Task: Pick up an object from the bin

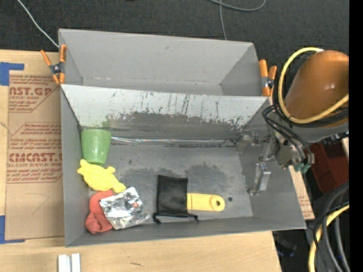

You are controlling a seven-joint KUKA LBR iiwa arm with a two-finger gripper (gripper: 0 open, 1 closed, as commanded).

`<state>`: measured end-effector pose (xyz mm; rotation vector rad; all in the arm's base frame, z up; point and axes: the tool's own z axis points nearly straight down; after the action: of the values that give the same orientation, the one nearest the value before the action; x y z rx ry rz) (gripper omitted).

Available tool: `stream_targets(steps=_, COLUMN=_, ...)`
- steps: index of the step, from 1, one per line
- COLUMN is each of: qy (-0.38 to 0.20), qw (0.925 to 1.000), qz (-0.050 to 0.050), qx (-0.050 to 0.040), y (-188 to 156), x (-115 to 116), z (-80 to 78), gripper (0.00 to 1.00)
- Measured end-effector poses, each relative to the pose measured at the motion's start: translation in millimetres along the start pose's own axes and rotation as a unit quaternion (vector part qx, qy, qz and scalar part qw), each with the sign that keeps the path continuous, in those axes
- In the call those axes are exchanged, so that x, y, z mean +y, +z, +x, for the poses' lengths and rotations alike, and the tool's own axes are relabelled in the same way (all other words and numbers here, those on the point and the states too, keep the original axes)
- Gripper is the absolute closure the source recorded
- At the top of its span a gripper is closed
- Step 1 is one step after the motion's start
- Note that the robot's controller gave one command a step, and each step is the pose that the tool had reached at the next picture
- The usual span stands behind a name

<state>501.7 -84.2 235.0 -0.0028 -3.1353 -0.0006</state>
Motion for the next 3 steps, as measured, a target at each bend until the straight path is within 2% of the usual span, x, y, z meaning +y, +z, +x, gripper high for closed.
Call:
stream_targets(steps=1, qy=-0.001, qw=1.0, qz=0.001, qx=-0.0041, y=-5, x=1, z=-1.5, gripper=0.0)
stream_targets(steps=2, qy=-0.004, qw=1.0, qz=-0.001, qx=0.0038, y=83, x=56, z=6.1, gripper=0.0)
stream_targets(steps=3, qy=-0.108, qw=0.9942, qz=0.001, qx=-0.0033, y=78, x=70, z=18.9, gripper=0.0)
